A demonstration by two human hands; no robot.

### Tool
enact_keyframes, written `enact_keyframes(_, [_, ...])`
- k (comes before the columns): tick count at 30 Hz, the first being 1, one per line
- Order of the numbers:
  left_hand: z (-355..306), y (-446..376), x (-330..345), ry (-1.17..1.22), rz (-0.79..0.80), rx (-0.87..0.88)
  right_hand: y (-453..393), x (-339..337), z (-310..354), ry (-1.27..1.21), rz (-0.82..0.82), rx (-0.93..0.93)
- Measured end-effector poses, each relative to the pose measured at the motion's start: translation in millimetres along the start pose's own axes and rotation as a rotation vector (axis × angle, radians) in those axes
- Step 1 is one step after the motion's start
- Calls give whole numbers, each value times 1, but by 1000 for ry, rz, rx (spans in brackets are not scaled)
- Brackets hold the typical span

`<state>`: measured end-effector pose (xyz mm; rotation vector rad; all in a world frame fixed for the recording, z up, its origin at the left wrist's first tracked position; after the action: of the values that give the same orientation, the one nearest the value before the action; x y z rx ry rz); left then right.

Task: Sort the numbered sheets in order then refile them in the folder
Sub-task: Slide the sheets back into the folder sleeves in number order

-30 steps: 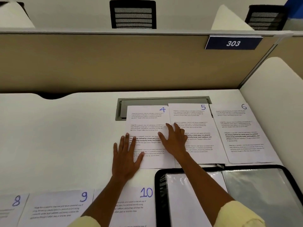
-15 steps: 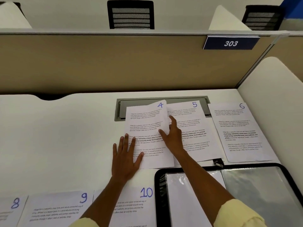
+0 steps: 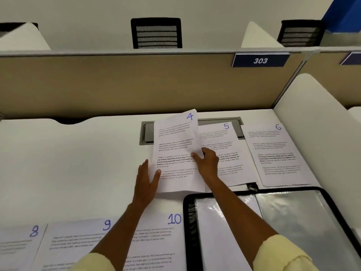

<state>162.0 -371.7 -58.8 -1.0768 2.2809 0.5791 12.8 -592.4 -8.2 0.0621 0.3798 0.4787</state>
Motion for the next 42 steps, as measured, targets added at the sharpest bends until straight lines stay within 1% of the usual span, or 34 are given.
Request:
enact_keyframes(3, [-12,7,-18,166,-55,-117,10,-15,4,-74,-35,-5])
enact_keyframes(7, [-31,25,-31,367,-70,-194,33,-34,2,-141,-21,20])
enact_keyframes(9, [-36,35,-32,471,-41,-184,45,-43,0,-157,-8,16])
enact_keyframes(11, [-36,48,-26,532,32,-155,60,-52,-4,-192,-2,17])
enact_keyframes(14, [-26,67,-16,544,84,-137,82,-66,-15,-191,-3,36])
enact_keyframes(18, [-14,101,-10,499,70,-148,118,-80,-28,-189,10,34])
enact_keyframes(23, [-11,156,-4,473,65,-130,172,-105,-44,-139,-35,16])
enact_keyframes(30, [3,241,7,511,46,-123,249,-139,-81,-225,-18,-8])
enact_keyframes(35, [-4,314,9,552,10,-121,317,-168,-106,-216,-4,43])
enact_keyframes(38, [-5,347,15,593,10,-121,357,-189,-113,-221,-21,59])
enact_keyframes(42, [-15,386,32,628,25,-134,400,-221,-134,-257,-37,139])
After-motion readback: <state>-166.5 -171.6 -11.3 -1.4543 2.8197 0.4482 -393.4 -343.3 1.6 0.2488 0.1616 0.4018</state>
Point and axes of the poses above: each hand's wrist, its own y-axis away from the middle knuckle, its own x-axis out of the palm, z = x × y, the point moved 9 cm from there along -y, towards the middle knuckle, and after that the axes turned 6 degrees about -y, right-handed, at the moved point
